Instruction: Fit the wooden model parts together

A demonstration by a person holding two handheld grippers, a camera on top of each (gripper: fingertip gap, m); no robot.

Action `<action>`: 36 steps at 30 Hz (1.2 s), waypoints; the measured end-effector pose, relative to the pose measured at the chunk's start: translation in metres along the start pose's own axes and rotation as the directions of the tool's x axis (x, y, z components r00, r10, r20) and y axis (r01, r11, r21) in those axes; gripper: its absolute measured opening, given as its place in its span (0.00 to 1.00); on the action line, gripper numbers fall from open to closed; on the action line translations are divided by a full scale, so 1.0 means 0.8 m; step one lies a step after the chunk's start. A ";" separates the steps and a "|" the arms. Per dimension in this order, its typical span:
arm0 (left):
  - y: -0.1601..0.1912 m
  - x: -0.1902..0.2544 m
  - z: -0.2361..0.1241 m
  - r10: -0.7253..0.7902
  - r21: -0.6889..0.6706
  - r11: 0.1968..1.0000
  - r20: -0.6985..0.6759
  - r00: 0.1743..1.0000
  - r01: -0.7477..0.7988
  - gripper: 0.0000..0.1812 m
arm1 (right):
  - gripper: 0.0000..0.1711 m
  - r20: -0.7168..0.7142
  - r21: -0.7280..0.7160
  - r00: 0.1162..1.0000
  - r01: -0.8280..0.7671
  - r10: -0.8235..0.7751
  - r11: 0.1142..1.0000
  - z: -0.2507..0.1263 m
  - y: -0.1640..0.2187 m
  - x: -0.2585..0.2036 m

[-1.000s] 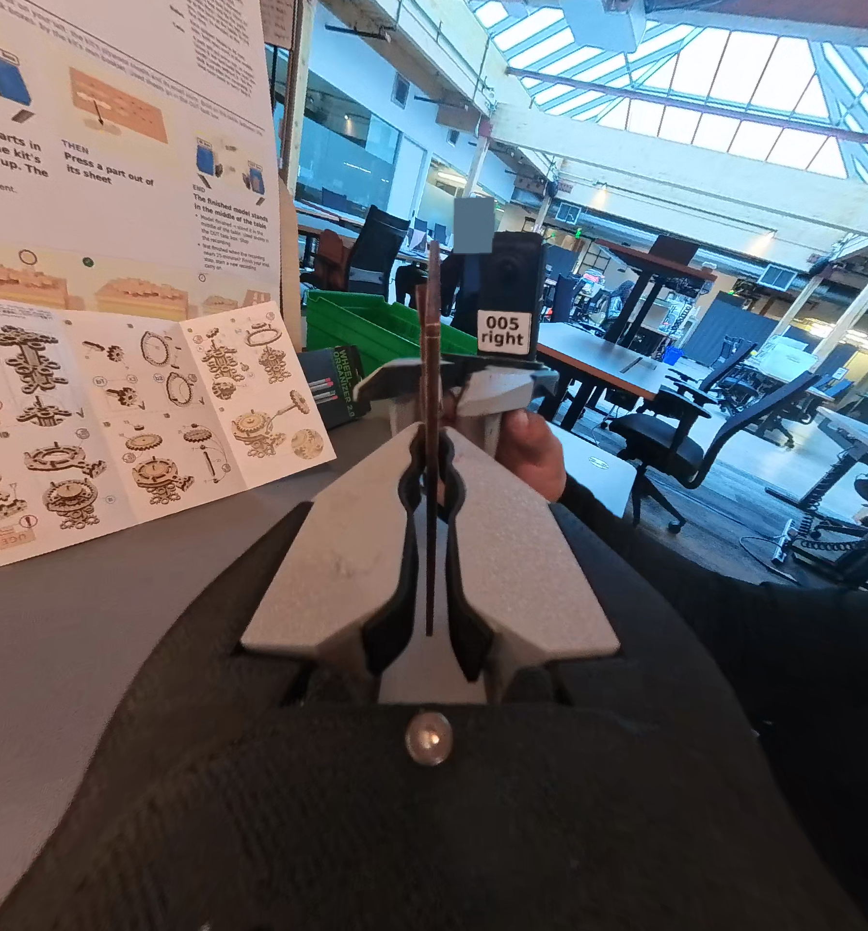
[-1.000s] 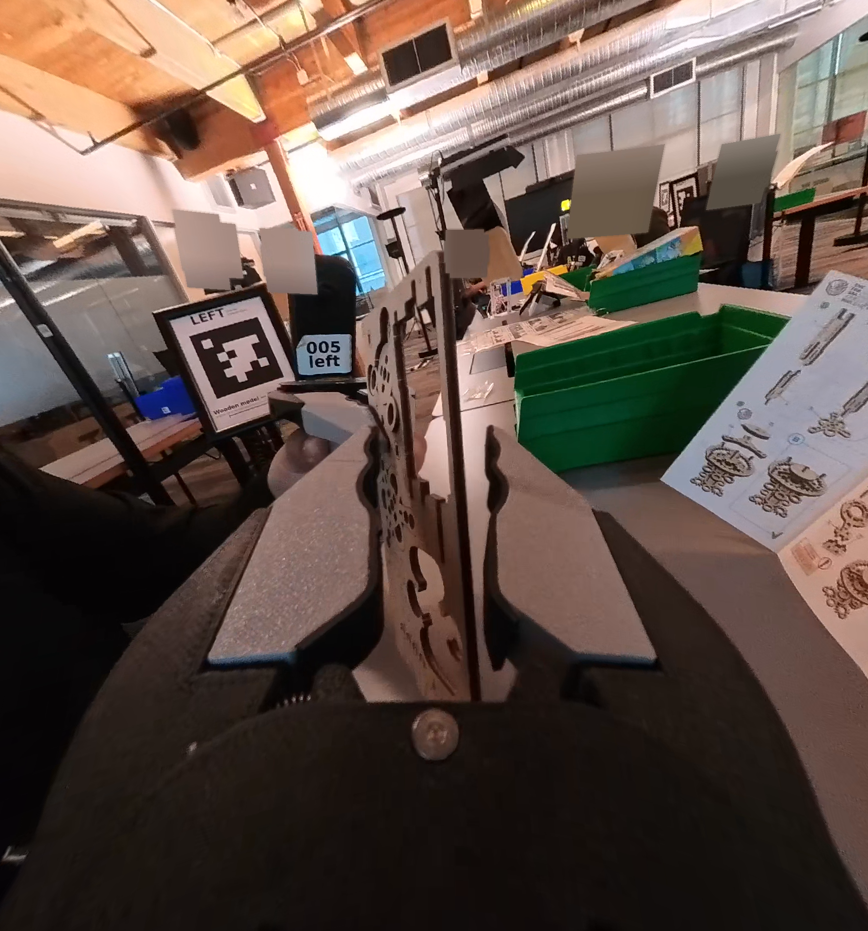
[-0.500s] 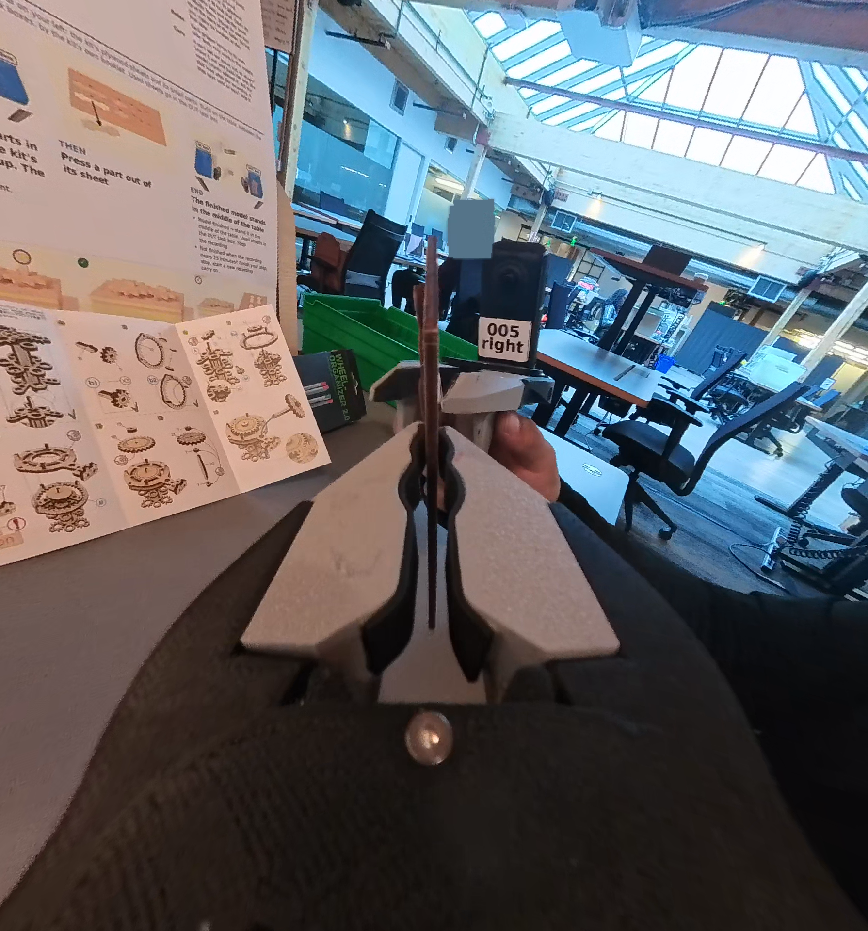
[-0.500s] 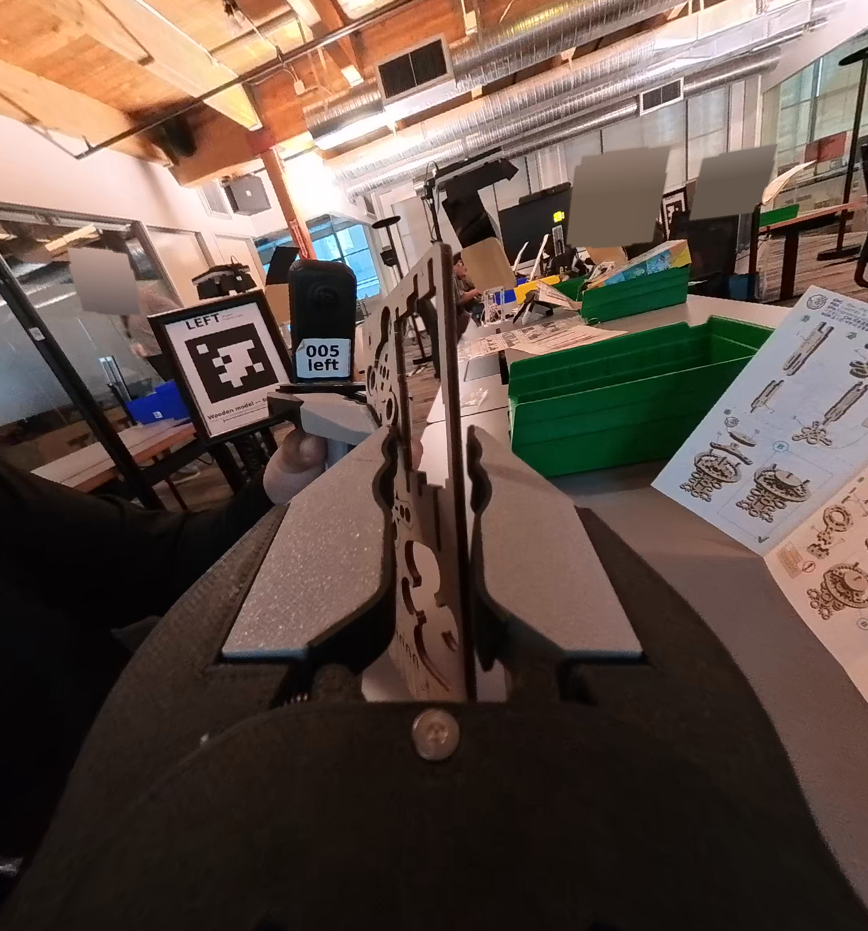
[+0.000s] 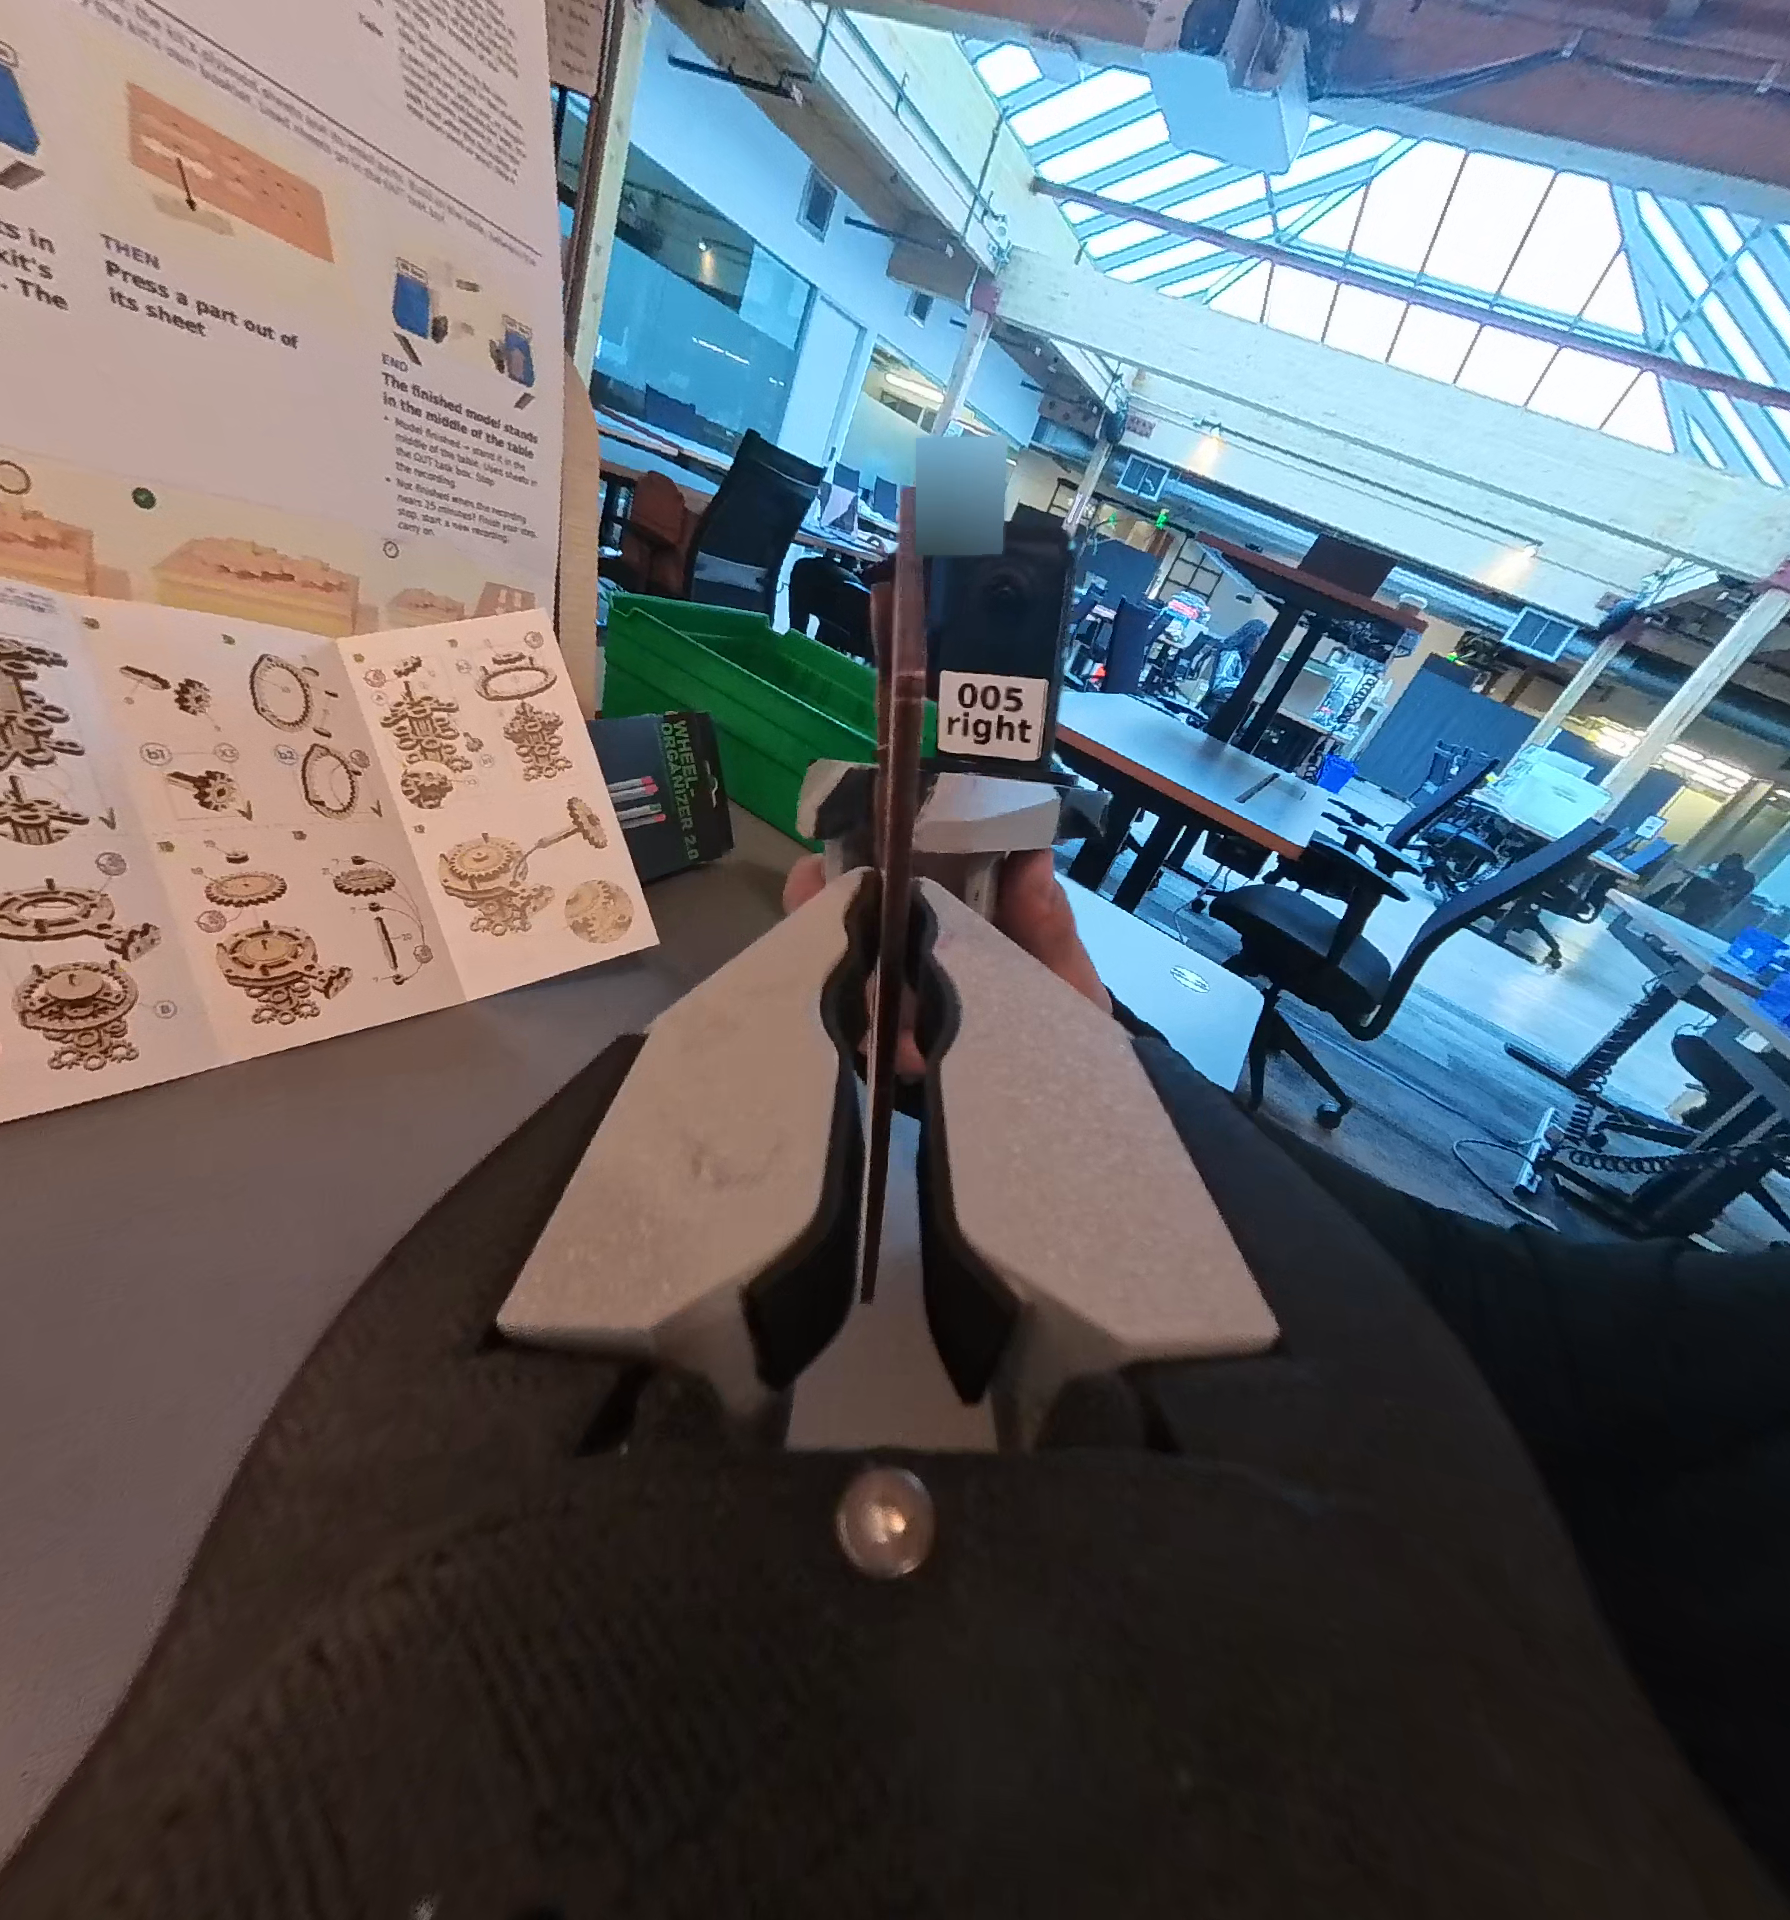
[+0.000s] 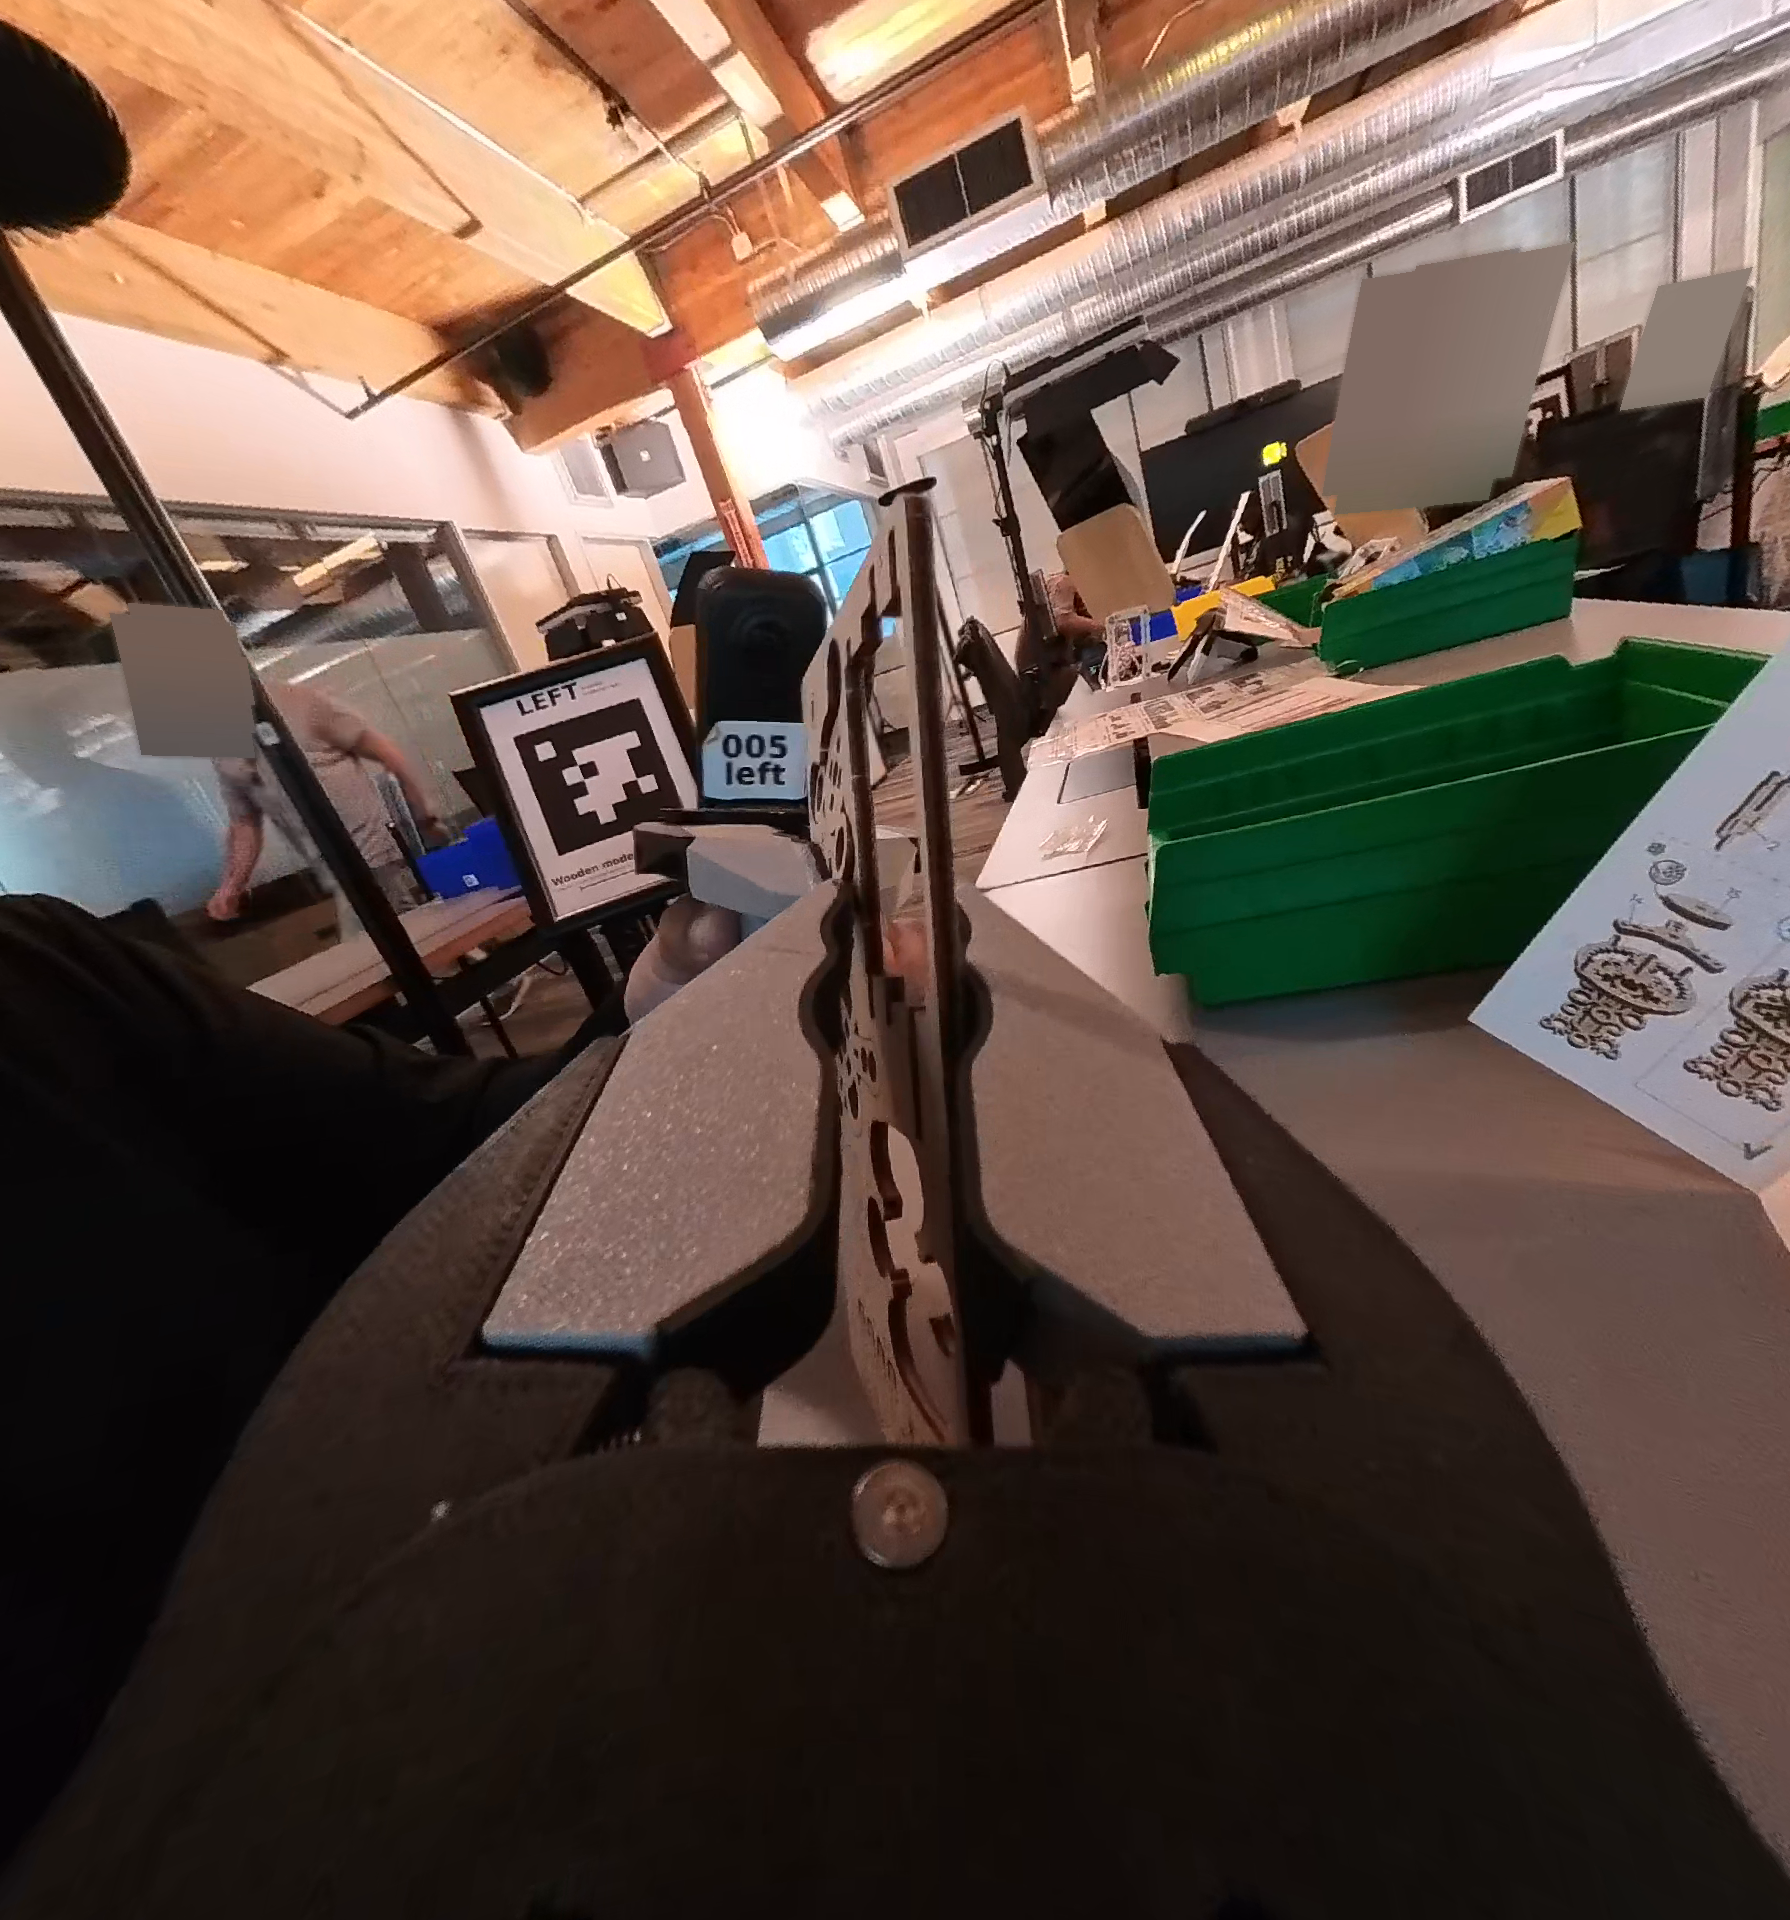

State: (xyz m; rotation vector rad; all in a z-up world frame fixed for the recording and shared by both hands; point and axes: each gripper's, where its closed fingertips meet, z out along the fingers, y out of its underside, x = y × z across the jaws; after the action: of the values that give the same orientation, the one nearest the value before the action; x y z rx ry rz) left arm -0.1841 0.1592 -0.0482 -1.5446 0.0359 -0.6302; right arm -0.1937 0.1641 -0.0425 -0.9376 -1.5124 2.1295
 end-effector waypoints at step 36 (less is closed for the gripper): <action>0.006 -0.011 0.006 -0.004 -0.010 1.000 0.029 1.000 0.005 0.01 | 0.11 -0.088 -0.033 0.996 -0.002 -0.001 0.999 -0.002 0.002 0.014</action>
State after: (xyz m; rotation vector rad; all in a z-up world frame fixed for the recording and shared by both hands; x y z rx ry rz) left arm -0.1876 0.1663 -0.0555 -1.5639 0.0139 -0.6120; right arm -0.2004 0.1721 -0.0482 -1.0291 -1.5081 2.0413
